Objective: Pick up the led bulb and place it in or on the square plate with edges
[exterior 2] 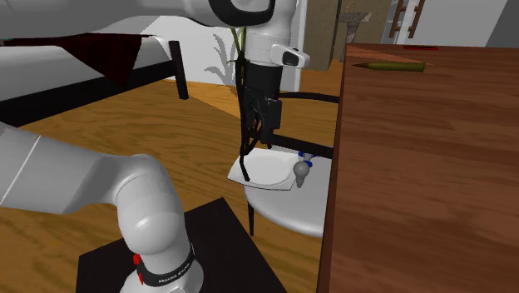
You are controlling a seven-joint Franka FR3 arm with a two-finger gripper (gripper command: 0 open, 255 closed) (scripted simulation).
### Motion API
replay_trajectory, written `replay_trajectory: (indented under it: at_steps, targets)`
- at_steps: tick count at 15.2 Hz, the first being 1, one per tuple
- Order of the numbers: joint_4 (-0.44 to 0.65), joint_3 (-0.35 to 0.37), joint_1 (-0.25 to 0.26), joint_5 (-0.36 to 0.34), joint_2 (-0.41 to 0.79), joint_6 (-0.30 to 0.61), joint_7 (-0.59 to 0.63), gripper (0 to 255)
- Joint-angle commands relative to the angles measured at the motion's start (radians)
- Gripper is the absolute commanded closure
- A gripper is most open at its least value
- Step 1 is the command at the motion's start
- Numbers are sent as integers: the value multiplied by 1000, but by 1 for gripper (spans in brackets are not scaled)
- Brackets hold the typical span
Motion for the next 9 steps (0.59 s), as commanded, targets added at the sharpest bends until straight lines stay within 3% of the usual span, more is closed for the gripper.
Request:
replay_trajectory:
  at_steps: [1, 9]
  targets:
    - [0, 0, 0, 0, 0, 0, 0, 0]
    - [-78, 15, 28, 30, 185, 312, 2, 0]
